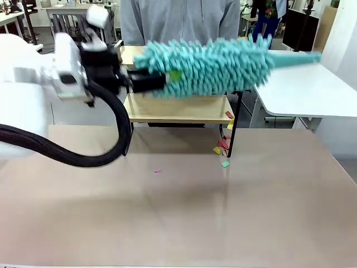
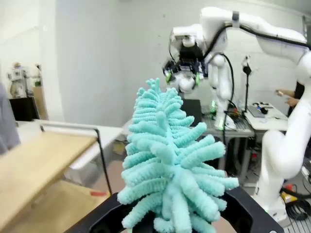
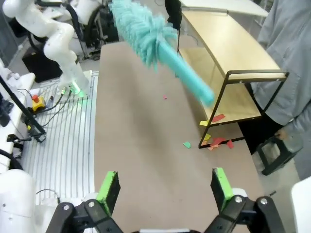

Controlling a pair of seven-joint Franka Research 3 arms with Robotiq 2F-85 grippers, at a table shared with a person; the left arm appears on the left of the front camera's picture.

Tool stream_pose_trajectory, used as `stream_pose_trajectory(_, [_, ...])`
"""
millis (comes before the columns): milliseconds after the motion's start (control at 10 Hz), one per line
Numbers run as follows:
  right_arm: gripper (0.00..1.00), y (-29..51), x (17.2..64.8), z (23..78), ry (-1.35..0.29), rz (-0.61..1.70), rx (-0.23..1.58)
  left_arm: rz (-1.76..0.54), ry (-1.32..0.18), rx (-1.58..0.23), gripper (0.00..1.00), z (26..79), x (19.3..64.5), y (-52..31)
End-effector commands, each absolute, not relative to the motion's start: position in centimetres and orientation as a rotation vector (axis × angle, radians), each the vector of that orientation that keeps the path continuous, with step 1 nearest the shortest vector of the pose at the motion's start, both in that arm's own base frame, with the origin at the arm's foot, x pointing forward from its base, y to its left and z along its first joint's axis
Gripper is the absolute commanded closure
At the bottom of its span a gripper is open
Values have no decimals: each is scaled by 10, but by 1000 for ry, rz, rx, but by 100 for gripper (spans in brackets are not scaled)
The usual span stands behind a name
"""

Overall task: Clean the shelf.
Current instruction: Hand the Duster back to the human.

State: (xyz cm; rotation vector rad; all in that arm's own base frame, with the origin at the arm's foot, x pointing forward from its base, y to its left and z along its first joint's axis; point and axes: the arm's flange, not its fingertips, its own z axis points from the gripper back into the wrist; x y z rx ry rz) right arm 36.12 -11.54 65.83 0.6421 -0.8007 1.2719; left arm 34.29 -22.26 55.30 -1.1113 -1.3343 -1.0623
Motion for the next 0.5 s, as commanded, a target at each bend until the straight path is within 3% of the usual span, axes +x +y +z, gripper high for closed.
stream_pose_trajectory(0, [0, -115, 359, 660, -797, 1275, 641, -966, -1465, -1004, 82, 597, 323, -187])
stream_pose_trajectory(400, [0, -115, 359, 660, -797, 1275, 641, -679, -1664, -731, 82, 637, 305, -86])
